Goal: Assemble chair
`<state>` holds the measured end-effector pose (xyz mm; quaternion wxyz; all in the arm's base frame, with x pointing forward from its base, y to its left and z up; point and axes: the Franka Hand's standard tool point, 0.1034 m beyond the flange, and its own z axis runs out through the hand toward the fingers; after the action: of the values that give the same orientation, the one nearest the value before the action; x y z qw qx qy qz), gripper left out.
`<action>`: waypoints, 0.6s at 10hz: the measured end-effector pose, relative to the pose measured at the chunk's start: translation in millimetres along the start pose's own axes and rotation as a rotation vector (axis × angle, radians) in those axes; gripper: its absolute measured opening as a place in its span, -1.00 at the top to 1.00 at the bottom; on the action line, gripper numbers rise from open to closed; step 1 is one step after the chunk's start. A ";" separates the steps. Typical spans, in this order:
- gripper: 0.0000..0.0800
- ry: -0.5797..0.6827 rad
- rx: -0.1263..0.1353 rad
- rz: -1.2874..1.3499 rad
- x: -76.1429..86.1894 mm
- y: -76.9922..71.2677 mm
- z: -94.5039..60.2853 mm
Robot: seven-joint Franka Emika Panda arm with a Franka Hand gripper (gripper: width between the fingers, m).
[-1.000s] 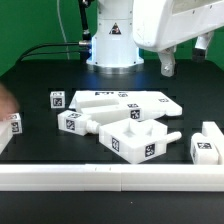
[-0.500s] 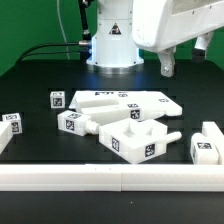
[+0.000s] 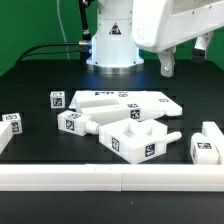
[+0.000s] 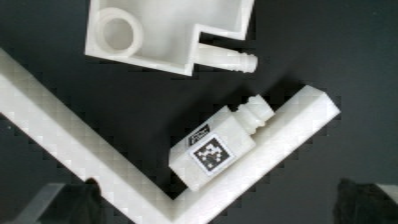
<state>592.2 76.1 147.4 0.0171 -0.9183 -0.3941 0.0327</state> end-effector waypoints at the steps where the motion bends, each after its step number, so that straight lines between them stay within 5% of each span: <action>1: -0.63 0.000 0.000 0.000 0.0 0.0 0.0; 3: -0.63 -0.004 0.005 0.026 0.3 -0.6 4.2; 6: -0.63 -0.026 0.050 0.169 10.8 15.8 35.4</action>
Offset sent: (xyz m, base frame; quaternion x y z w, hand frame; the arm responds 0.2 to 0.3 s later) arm 0.0266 0.0066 -0.0315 0.0192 -0.0432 0.1643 0.9853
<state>608.4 73.3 110.6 0.0323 -0.9472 -0.3142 0.0559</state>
